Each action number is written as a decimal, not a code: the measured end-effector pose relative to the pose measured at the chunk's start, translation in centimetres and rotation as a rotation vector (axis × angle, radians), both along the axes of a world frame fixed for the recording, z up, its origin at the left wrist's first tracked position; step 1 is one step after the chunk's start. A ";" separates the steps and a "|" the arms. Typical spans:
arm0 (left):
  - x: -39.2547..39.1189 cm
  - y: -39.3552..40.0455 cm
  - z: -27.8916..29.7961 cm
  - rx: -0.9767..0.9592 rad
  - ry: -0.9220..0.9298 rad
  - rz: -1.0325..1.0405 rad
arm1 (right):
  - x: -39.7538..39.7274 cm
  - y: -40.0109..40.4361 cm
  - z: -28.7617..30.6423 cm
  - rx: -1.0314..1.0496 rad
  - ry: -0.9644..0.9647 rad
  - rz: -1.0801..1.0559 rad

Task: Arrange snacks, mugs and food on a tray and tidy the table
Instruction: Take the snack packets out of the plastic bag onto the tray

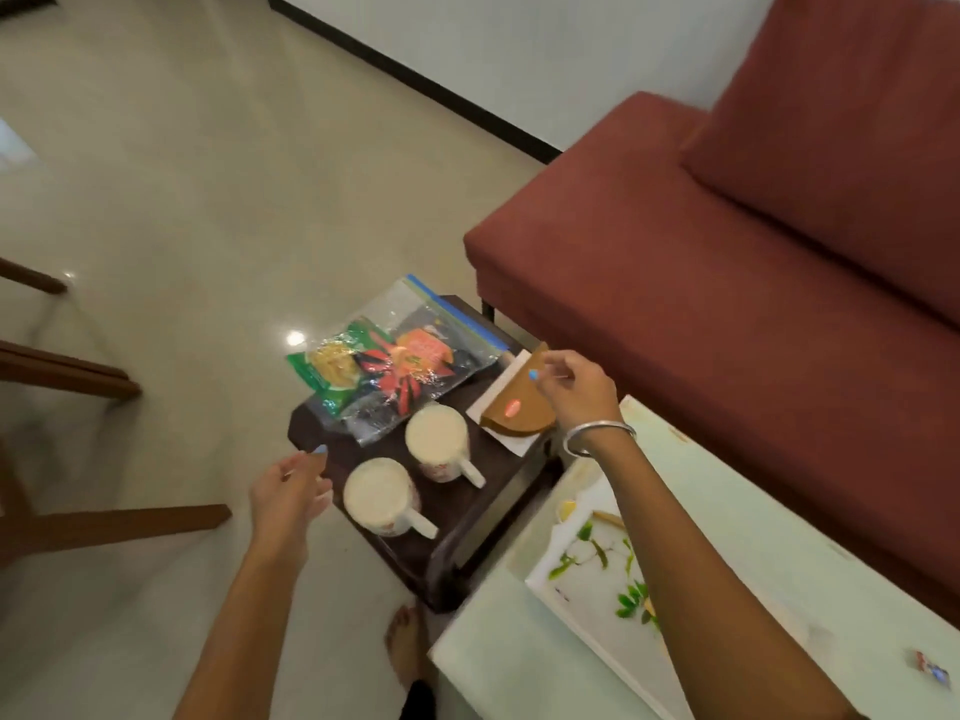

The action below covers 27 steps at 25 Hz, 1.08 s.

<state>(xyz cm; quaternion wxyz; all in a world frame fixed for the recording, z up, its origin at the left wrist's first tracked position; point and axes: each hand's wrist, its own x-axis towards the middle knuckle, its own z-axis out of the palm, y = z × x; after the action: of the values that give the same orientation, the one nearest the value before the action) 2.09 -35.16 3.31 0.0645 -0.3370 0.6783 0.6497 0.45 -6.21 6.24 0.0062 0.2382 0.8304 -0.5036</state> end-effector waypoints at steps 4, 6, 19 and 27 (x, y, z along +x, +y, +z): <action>-6.3 -1.1 -2.5 0.031 -0.185 0.075 | -7.7 -4.4 -2.9 0.107 -0.107 0.063; -9.1 -1.2 -3.8 0.033 -0.242 0.070 | -11.1 -5.6 -4.7 0.113 -0.165 0.067; -13.0 -2.6 -9.6 0.141 -0.437 0.044 | -16.4 -6.8 -8.1 0.121 -0.375 -0.114; -15.4 1.7 0.9 0.080 -0.166 -0.057 | -13.6 -8.9 5.5 -0.267 0.145 -0.122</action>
<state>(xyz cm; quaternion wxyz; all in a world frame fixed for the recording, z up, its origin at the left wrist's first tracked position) -13.27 -33.41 4.25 0.1524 -0.3673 0.6534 0.6441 -13.14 -15.06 11.75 -0.0529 0.2481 0.7385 -0.6247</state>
